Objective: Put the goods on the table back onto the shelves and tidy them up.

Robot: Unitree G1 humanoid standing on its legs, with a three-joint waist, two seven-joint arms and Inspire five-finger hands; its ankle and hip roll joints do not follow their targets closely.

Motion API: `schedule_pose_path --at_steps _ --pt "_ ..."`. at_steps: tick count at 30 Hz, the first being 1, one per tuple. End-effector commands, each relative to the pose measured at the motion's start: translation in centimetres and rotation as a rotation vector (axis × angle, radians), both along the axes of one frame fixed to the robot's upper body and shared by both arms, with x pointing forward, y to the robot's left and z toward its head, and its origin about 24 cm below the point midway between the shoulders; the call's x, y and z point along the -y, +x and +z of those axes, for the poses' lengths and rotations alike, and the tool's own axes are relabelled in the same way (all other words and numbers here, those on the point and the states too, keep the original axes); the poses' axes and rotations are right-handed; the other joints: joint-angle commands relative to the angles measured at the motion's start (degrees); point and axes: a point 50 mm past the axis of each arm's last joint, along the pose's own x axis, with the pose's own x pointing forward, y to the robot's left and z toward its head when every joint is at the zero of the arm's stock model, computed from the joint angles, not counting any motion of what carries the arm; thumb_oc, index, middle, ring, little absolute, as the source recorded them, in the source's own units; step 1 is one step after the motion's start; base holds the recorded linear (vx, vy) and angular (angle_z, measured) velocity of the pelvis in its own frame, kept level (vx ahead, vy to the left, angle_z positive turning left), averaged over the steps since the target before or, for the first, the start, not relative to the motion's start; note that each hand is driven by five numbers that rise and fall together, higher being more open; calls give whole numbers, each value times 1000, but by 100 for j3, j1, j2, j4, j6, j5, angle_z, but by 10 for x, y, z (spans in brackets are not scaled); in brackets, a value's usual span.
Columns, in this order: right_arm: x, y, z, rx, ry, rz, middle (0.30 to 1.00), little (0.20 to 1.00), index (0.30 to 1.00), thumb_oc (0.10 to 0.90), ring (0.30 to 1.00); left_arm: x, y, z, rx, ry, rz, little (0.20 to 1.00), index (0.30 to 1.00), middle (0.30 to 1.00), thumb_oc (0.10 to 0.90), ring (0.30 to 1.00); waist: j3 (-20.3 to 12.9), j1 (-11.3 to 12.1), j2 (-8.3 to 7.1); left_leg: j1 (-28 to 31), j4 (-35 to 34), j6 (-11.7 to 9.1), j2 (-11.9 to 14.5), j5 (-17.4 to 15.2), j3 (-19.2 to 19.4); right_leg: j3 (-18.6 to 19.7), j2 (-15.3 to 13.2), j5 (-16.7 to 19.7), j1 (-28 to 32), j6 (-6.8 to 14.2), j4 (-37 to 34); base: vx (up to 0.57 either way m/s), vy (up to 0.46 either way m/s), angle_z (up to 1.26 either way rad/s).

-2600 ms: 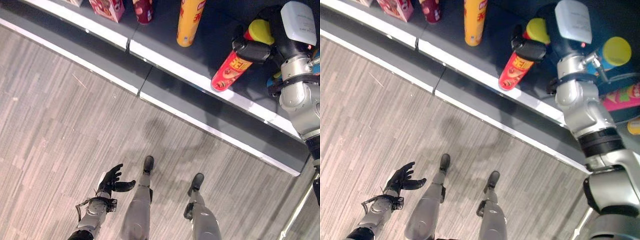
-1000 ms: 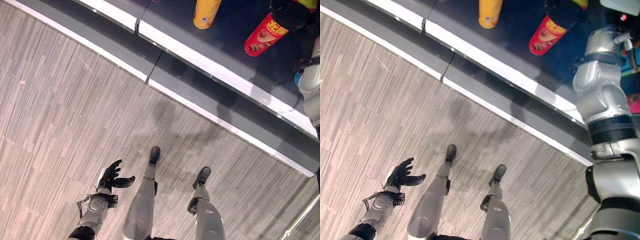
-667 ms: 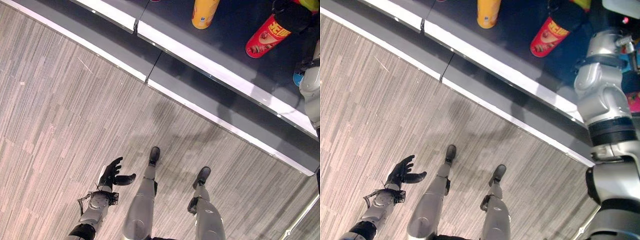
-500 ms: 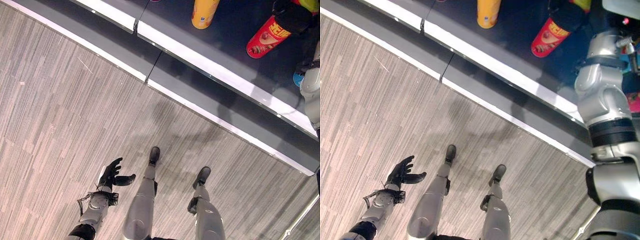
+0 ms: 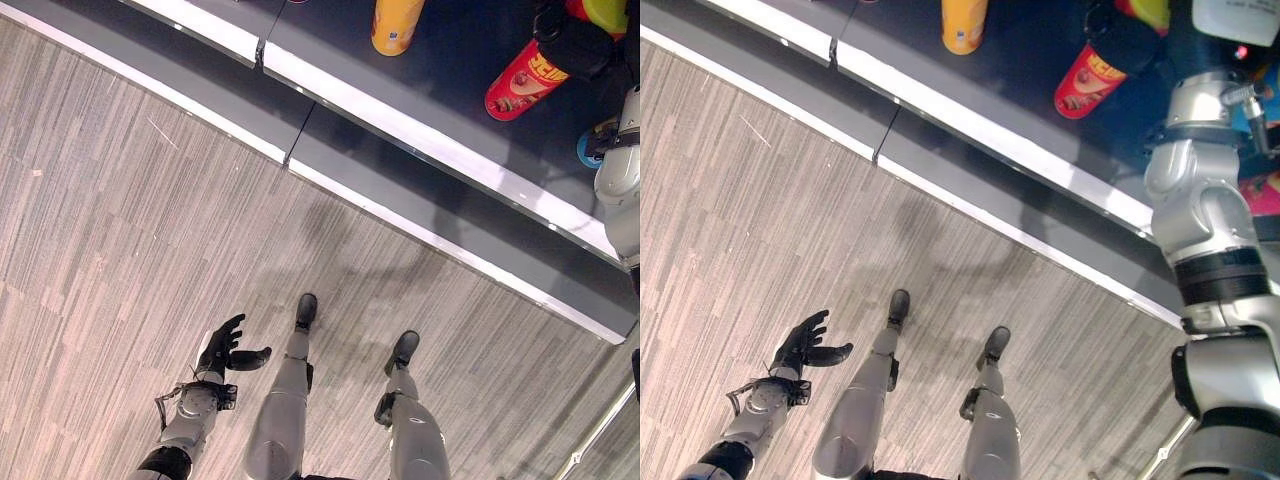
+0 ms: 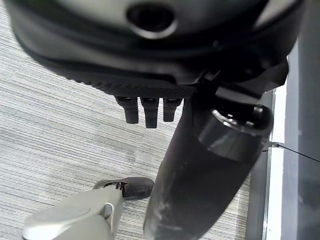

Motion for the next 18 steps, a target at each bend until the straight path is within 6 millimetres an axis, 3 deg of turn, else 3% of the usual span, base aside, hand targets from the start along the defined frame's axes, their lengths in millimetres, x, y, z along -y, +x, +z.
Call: schedule_pose_path --at_steps 1,9,10,11,13,14,18 --pt "-3 -33 48 222 -102 6 300 300 300 400 300 -20 -20 -8 -33 72 47 900 900 900 800 900 -250 -28 -228 -243 690 -354 481 -710 156 362 -624 -390 -32 518 840 0 0 0" --pt "-5 -30 49 213 -105 9 309 309 309 406 309 -21 -20 -7 -31 75 43 900 900 900 800 900 -243 14 -211 -226 601 -389 512 -661 133 302 -613 -387 -9 525 814 0 0 0" --pt "-5 -30 49 215 -102 10 509 509 509 540 509 -20 -20 -7 -32 72 44 900 900 900 800 900 -244 16 -217 -231 600 -387 508 -657 128 296 -617 -381 -8 530 810 0 0 0" --pt "-6 -29 48 214 -99 13 582 582 582 588 582 -20 -20 -7 -33 72 44 900 900 900 800 900 -241 23 -215 -234 610 -386 506 -662 126 294 -614 -386 -1 531 814 0 0 0" --pt "-6 -28 48 212 -97 14 832 832 832 755 832 -20 -20 -8 -34 74 43 900 900 900 800 900 -249 35 -216 -238 622 -382 505 -670 118 279 -615 -400 3 531 826 0 0 0" --pt "-6 -28 47 209 -98 15 900 900 900 800 900 -20 -21 -8 -37 76 43 900 900 900 800 900 -255 34 -218 -233 628 -380 504 -676 116 286 -613 -405 9 527 829 0 0 0" --pt "-7 -27 48 209 -93 14 900 900 900 800 900 -20 -19 -7 -33 75 42 900 900 900 800 900 -284 23 -228 -238 614 -365 481 -652 108 282 -631 -378 4 531 815 0 0 0"
